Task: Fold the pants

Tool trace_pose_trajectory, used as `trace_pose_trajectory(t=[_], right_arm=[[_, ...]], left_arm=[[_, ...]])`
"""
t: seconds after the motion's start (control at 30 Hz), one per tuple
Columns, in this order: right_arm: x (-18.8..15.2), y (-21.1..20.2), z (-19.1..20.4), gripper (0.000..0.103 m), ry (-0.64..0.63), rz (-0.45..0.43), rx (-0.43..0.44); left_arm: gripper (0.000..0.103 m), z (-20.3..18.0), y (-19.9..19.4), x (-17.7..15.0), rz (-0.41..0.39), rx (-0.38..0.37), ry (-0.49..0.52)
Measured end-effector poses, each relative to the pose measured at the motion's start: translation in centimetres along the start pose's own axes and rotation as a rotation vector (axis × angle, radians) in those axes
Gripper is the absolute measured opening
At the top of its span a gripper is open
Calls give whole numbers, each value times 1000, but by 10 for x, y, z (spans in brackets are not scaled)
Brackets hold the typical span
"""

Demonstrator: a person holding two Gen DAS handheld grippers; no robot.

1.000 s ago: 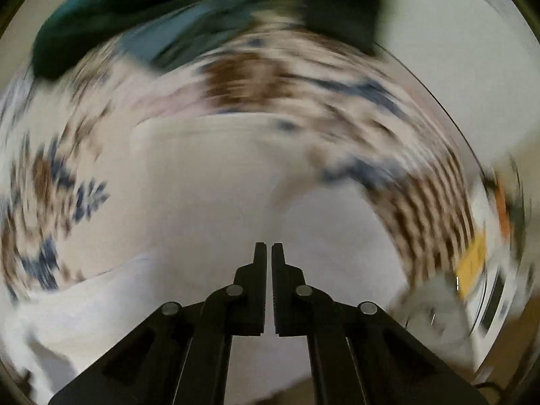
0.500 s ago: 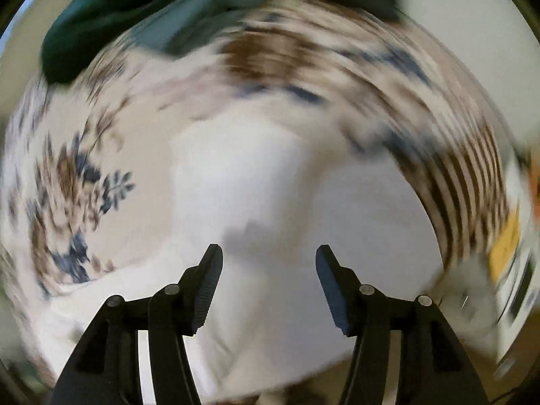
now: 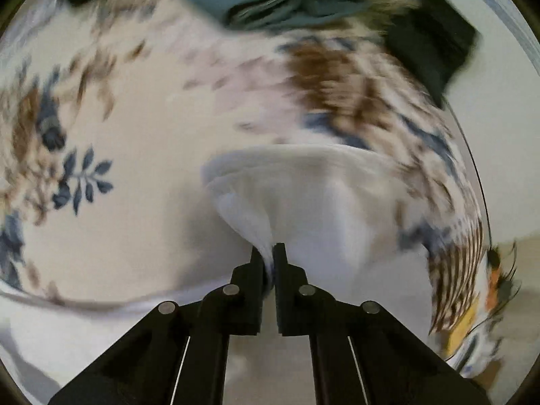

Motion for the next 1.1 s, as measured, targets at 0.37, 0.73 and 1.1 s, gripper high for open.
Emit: trace_pose_trajectory(t=[0.37,0.73,1.1], right_arm=[[-166,8,-200,7,731,170,339],[-202,18,-209,41,923,182,483],[-231,-34,-14,41,647,383,812]], left_arm=[[84,-17,4,-23,66,-56,9],[84,-26,-4,-35,76,-75,39],[84,94,-10,-58,124,-30,-177]])
Point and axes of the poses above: each gripper's, at about its wrist camera, not at the fingertips, and y roughly the way its jaws point, z to its left, x to its top, the point moved 4 cm from there along y, roughly the way its jaws point, and after that the axes turned 4 degrees about -y, right-handed, at the moved point
